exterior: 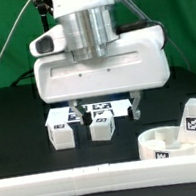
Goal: Assemble stool
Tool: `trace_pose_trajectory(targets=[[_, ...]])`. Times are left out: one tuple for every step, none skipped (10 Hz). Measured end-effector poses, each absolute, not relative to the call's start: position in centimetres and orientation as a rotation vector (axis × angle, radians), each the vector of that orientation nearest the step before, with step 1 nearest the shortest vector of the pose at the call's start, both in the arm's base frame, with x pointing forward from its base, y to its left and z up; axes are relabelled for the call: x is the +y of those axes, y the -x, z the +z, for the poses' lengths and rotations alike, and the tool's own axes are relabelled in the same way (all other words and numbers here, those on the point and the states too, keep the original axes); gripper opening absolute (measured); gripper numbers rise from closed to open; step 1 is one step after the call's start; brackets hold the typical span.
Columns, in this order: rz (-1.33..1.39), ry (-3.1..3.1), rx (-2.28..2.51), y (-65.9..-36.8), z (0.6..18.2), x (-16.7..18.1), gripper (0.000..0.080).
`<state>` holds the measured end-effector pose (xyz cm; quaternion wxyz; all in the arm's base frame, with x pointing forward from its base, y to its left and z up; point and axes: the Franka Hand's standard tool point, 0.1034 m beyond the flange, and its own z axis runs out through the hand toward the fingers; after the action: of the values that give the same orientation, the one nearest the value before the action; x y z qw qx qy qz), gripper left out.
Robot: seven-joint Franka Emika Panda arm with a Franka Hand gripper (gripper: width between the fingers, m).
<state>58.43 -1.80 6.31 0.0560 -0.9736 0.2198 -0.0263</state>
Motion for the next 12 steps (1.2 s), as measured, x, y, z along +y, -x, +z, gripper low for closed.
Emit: trace_pose_trajectory(targets=[[-0.087, 2.970, 0.678, -56.5, 5.2, -2.3, 0.0649], [-0.100, 2.993, 0.685, -53.7, 4.0, -2.5, 0.0649], [-0.102, 2.995, 0.688, -53.2, 4.1, -2.9, 0.0649], [-0.128, 2.998, 0.697, -52.9, 3.9, -3.3, 0.0649], [-0.062, 2.990, 0.693, -52.5, 3.7, -3.0, 0.0649], [-0.055, 2.988, 0.693, -52.7, 3.8, -2.9, 0.0649], [0.069, 2.967, 0.696, -52.0, 3.7, -2.8, 0.0649], [0.188, 2.938, 0.700, -52.0, 3.8, -2.8, 0.0649], [0.263, 2.917, 0.701, -52.3, 3.8, -2.9, 0.0649], [0.388, 2.881, 0.698, -52.0, 3.8, -2.8, 0.0649], [0.483, 2.848, 0.696, -52.2, 3.9, -3.0, 0.0649], [0.554, 2.822, 0.690, -52.3, 4.0, -3.0, 0.0649]])
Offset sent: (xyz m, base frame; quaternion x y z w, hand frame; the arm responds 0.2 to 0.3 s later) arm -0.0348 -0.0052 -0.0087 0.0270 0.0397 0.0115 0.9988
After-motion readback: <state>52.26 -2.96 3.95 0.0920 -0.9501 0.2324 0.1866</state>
